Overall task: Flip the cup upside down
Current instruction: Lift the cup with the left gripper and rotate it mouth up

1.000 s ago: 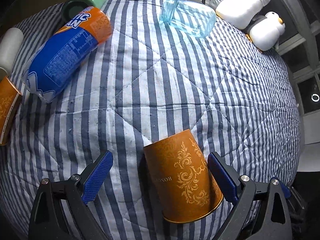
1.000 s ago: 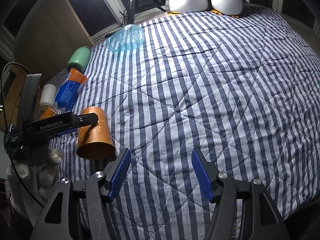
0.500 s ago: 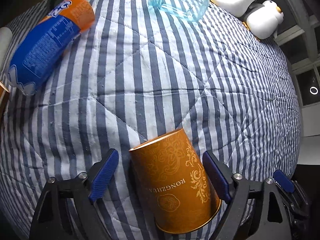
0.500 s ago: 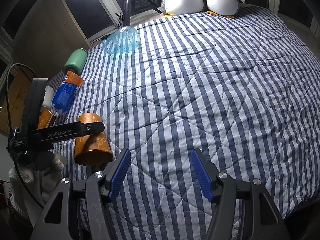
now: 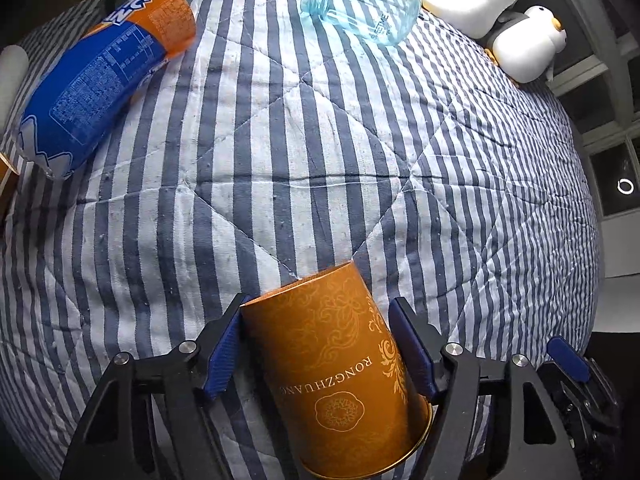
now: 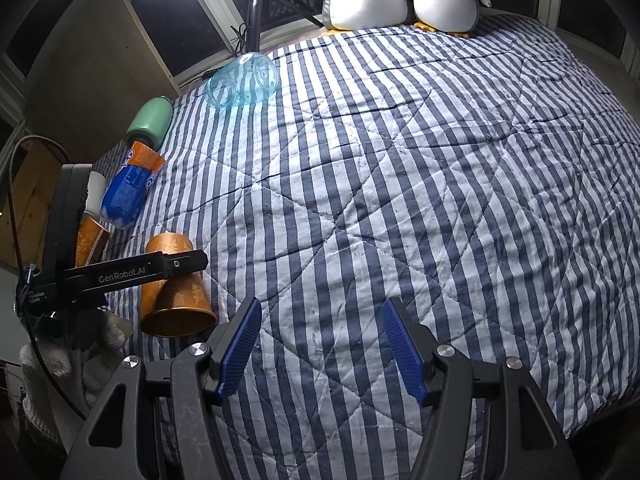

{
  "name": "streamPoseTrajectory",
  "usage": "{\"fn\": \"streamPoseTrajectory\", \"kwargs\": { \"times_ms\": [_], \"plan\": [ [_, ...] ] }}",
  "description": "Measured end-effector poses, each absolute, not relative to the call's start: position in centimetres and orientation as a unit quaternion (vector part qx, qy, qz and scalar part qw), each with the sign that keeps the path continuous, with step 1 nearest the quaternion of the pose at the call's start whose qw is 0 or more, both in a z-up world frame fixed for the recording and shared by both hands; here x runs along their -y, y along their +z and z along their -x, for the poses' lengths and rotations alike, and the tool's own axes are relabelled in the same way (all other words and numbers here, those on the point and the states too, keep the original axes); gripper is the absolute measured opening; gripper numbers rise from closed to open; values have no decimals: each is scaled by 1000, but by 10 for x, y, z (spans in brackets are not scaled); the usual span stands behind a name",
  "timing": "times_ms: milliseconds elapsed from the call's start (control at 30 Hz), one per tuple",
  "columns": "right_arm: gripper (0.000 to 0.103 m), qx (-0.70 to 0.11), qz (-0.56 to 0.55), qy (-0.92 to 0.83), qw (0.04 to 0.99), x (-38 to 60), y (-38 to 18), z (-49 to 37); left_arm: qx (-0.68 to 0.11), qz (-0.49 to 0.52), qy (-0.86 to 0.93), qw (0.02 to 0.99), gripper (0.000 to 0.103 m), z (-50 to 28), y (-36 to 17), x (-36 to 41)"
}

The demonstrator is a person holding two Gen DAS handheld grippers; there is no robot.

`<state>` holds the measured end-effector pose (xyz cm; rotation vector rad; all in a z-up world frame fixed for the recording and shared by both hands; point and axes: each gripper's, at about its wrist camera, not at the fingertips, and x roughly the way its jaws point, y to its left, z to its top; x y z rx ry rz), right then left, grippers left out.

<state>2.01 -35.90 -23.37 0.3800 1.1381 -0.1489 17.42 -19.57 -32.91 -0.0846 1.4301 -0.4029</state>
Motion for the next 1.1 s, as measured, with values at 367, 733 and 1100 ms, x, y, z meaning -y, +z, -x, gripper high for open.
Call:
{"fn": "streamPoseTrajectory", "kwargs": {
  "times_ms": [367,733,1100],
  "plan": [
    [59,-540,-174,-65,821,353,-236,-24,-627,39,-179,757,68,-166,-325,175],
    [59,-534,-173,-63,825,352,-234,-23,-649,32,-185,738,69,-165,-335,181],
    [59,-530,-177,-67,826,353,-231,-16,-597,37,-181,781,65,-157,-308,167]
  ]
}}
